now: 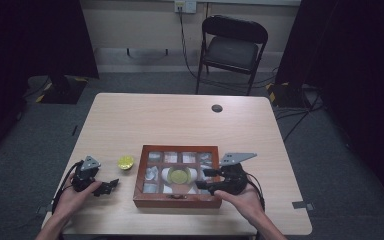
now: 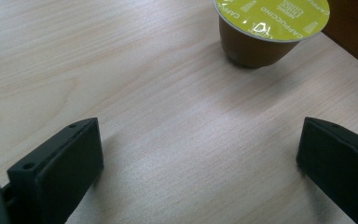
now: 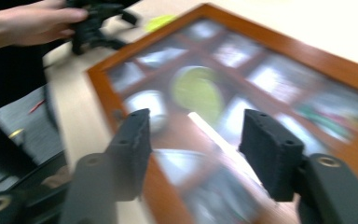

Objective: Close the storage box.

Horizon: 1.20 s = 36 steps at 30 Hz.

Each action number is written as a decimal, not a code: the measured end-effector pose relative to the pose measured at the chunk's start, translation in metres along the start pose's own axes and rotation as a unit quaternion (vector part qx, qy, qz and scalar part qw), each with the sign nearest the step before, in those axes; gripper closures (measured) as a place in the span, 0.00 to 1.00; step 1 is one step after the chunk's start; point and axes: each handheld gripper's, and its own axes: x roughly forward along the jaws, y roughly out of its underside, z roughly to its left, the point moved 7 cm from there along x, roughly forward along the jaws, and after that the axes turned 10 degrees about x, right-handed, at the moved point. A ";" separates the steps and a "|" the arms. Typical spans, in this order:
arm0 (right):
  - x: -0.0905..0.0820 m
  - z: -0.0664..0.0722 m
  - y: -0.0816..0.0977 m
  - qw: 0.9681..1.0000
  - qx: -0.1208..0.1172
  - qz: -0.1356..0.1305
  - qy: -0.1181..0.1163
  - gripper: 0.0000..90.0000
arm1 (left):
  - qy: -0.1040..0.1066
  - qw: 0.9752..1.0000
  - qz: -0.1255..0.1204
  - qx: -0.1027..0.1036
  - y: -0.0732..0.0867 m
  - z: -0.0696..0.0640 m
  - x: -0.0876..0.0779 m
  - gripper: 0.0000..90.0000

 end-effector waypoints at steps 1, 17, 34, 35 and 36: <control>-0.005 -0.006 0.001 1.000 0.011 -0.006 0.013 0.41 | 0.000 1.000 0.000 0.000 0.000 0.000 0.000 0.00; -0.062 -0.118 0.038 0.968 0.120 -0.032 0.218 0.17 | -0.013 1.000 0.000 -0.015 0.002 0.005 -0.002 0.00; -0.067 -0.183 0.085 0.925 0.136 -0.012 0.355 0.09 | -0.017 1.000 0.002 -0.018 0.003 0.009 -0.001 0.00; -0.065 -0.184 0.086 0.925 0.131 -0.033 0.354 0.08 | -0.019 1.000 0.003 -0.020 0.003 0.010 -0.001 0.00; -0.066 -0.183 0.087 0.924 0.134 -0.033 0.356 0.08 | -0.022 0.999 0.002 -0.023 0.003 0.010 -0.001 0.00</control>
